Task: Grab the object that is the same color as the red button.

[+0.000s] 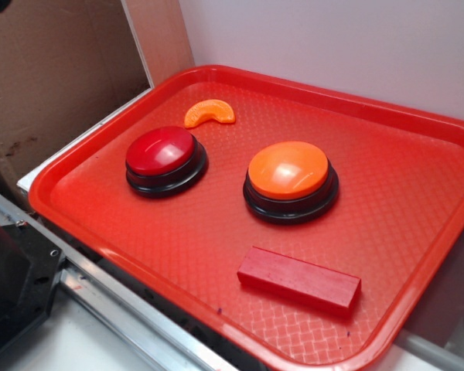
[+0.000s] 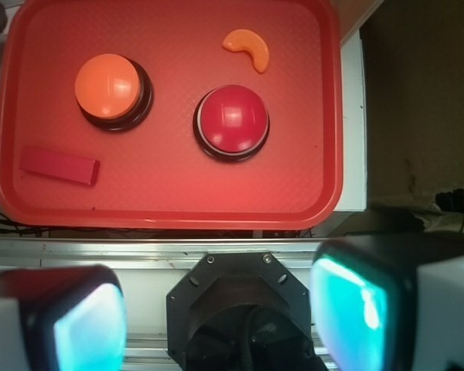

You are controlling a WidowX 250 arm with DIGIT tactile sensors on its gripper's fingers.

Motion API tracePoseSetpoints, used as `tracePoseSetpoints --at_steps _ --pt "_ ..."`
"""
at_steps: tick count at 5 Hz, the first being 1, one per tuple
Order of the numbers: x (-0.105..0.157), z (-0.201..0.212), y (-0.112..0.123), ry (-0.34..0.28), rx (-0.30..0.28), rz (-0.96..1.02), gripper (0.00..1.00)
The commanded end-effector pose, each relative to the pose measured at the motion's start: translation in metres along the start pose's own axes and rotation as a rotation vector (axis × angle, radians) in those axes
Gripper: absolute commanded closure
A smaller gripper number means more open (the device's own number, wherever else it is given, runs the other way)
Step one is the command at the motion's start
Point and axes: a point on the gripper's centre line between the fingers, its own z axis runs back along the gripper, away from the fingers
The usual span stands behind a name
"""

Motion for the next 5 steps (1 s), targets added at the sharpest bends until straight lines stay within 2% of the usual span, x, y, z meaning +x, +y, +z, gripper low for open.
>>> tracePoseSetpoints --at_steps 1,3,4,5 --pt "0.000 0.000 0.000 0.000 0.000 0.000 0.00" --pt "0.013 -0.011 -0.015 -0.006 0.007 -0.191 0.00" --pt "0.025 -0.022 -0.035 -0.058 0.065 -0.446 0.00" --pt "0.030 -0.031 -0.057 -0.093 0.044 -0.656 0.00"
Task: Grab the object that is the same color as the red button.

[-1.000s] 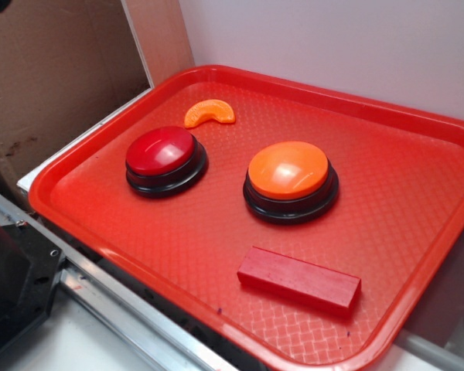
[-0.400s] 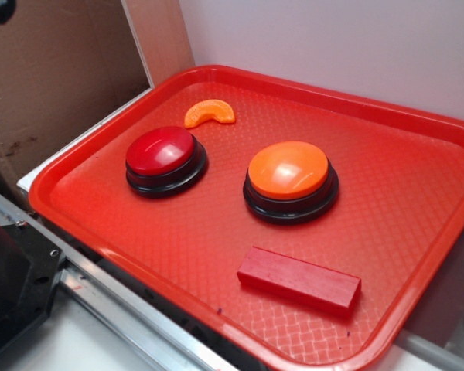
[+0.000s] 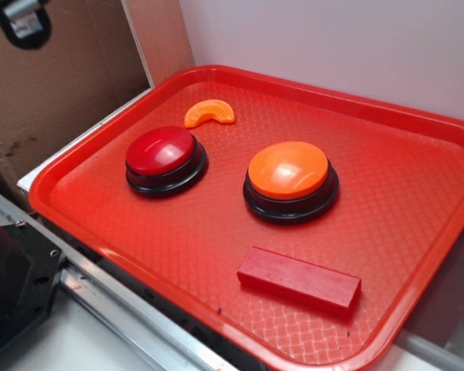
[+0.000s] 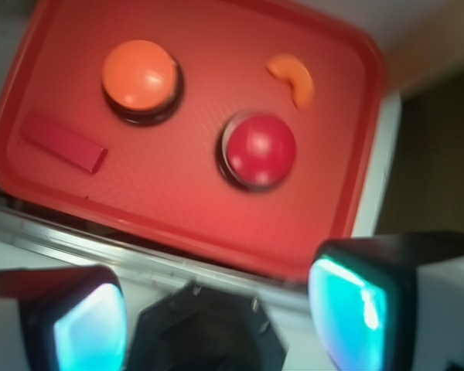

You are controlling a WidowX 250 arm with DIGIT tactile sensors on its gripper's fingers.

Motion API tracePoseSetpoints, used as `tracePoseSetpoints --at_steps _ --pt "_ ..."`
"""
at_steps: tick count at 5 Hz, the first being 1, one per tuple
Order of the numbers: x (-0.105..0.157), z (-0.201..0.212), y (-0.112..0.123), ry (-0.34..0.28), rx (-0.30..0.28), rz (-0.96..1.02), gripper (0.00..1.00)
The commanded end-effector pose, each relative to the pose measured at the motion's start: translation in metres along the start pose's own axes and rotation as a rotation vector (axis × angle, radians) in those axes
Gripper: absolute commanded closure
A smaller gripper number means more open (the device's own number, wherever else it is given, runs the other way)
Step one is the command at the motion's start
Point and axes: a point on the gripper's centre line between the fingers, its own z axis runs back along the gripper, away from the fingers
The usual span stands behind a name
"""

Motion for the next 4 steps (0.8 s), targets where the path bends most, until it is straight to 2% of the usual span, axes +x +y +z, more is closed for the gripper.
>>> tracePoseSetpoints --at_steps 1,3,4 --pt "0.033 -0.016 -0.032 -0.134 -0.062 -0.447 0.00" --pt "0.066 -0.057 -0.074 -0.160 -0.139 -0.790 0.00" --pt "0.074 -0.078 -0.090 -0.187 -0.167 -0.917 0.00"
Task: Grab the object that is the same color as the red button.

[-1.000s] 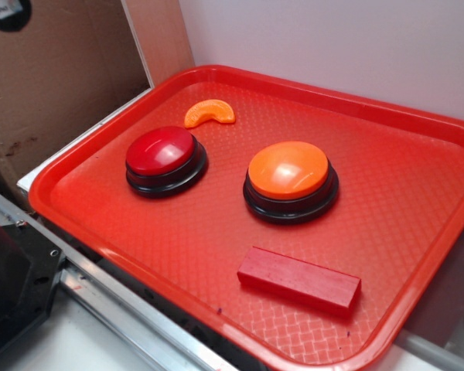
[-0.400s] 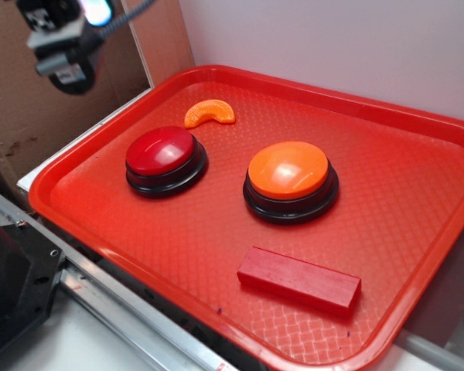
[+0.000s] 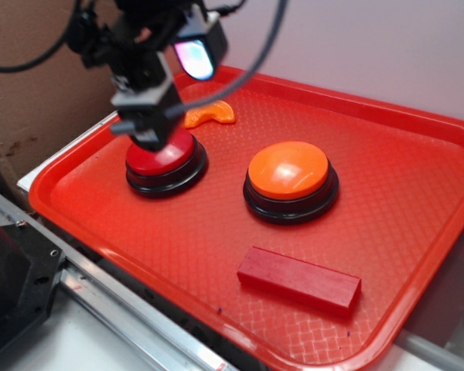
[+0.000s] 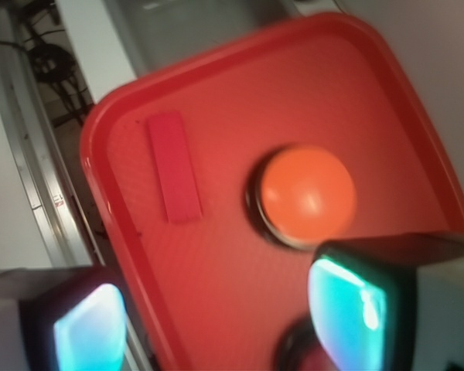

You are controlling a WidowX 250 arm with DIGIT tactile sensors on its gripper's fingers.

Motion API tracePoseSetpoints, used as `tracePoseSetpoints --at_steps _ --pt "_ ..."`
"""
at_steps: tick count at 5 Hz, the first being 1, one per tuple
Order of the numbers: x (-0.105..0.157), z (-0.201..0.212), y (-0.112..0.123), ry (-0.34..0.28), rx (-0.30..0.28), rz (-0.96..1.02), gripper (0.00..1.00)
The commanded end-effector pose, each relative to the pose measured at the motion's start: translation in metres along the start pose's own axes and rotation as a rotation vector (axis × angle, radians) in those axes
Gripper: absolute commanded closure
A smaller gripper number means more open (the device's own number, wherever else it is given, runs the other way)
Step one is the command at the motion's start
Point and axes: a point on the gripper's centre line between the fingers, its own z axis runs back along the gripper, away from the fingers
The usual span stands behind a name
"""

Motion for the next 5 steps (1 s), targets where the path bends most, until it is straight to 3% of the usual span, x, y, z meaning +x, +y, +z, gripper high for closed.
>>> tracePoseSetpoints --at_steps 1,3,4,5 --pt "0.029 -0.041 -0.020 -0.019 -0.017 -0.193 0.00" --pt "0.040 -0.088 -0.031 0.049 -0.037 -0.200 0.00" --pt "0.042 -0.107 -0.033 0.116 -0.034 -0.164 0.00" --pt "0.044 -0.125 -0.035 0.129 -0.044 -0.160 0.00"
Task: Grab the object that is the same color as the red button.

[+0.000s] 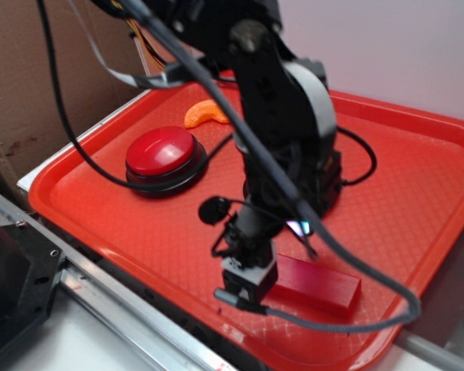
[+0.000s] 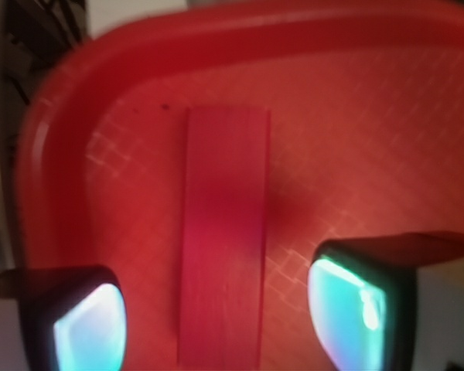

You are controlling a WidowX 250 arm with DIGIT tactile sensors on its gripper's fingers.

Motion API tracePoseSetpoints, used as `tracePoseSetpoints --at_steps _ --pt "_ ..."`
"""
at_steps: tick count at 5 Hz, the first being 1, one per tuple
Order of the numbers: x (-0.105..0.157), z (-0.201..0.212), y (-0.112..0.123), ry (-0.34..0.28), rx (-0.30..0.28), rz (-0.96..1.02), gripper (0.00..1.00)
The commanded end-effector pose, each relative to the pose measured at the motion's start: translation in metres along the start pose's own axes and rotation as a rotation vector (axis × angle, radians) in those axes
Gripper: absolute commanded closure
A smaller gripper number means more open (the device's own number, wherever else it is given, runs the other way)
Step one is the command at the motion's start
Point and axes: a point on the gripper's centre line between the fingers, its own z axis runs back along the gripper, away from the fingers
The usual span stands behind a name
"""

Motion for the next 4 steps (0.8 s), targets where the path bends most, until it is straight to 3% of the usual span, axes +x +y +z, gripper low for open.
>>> tracePoseSetpoints --at_steps 1,2,3,4 --pt "0.016 -0.016 -0.008 -0.009 0.005 0.005 0.00" --pt "0.017 -0.022 -0.006 0.033 0.012 0.031 0.00" --pt "0.016 -0.025 -0.006 0.031 0.013 0.031 1.00" --pt "0.016 -0.027 -0.006 0.035 0.004 0.043 1.00"
